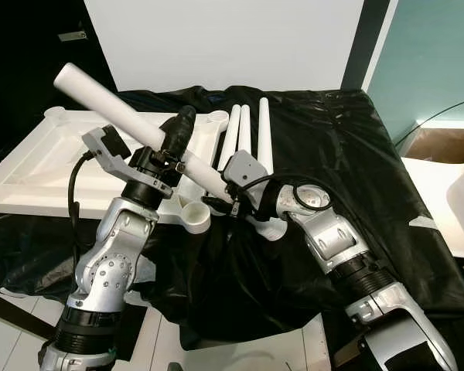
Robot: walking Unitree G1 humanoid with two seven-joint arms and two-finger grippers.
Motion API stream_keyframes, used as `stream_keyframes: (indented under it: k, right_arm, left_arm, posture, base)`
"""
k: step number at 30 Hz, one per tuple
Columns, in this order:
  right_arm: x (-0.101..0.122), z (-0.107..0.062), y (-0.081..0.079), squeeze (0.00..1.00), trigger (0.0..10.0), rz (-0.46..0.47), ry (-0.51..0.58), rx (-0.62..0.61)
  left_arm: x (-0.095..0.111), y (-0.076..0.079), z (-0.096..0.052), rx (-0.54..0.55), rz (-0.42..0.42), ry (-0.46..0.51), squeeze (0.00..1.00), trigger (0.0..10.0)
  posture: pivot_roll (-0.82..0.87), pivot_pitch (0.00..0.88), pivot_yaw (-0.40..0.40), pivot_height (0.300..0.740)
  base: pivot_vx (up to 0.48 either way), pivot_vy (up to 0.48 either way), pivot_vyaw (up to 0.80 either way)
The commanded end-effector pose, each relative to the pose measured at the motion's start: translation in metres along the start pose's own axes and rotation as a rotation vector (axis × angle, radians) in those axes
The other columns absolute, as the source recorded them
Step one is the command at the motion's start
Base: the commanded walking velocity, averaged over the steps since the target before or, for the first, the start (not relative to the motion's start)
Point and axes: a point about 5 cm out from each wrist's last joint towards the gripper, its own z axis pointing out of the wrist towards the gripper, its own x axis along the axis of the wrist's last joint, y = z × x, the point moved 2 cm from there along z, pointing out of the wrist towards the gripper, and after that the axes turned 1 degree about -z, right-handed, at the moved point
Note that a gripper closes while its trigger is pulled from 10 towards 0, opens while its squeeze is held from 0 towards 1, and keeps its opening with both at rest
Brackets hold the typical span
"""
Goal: Building children table
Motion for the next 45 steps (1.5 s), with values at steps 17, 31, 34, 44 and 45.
stream_keyframes:
  k: [17, 31, 34, 44, 45]
  right_arm:
    - [-0.005, -0.01, 0.023, 0.0, 0.0, 0.063, -0.045, -0.12]
    - [0.005, -0.017, 0.037, 0.0, 10.0, 0.074, 0.001, -0.248]
    - [0.011, -0.019, 0.039, 0.0, 10.0, 0.078, 0.03, -0.26]
    - [0.025, -0.02, 0.036, 0.0, 10.0, 0.079, 0.091, -0.261]
    - [0.025, -0.02, 0.036, 0.0, 10.0, 0.079, 0.091, -0.261]
  left_arm:
    - [0.001, 0.035, -0.031, -0.452, -0.097, -0.135, 0.0, 10.0]
    - [-0.045, 0.009, -0.072, -0.472, 0.092, -0.562, 0.0, 10.0]
    - [-0.059, -0.002, -0.083, -0.449, 0.15, -0.672, 0.0, 10.0]
    - [-0.064, -0.042, -0.084, -0.343, 0.336, -0.758, 0.0, 10.0]
    - [-0.064, -0.042, -0.084, -0.343, 0.336, -0.758, 0.0, 10.0]
  posture:
    - [0.04, 0.0, 0.061, 0.74]
    - [0.04, 0.0, 0.059, 0.74]
    - [0.04, 0.0, 0.058, 0.74]
    - [0.04, 0.0, 0.065, 0.74]
    - [0.04, 0.0, 0.065, 0.74]
  base:
    - [0.0, 0.0, 0.0]
    - [0.0, 0.0, 0.0]
    - [0.0, 0.0, 0.0]
    - [0.0, 0.0, 0.0]
    - [0.0, 0.0, 0.0]
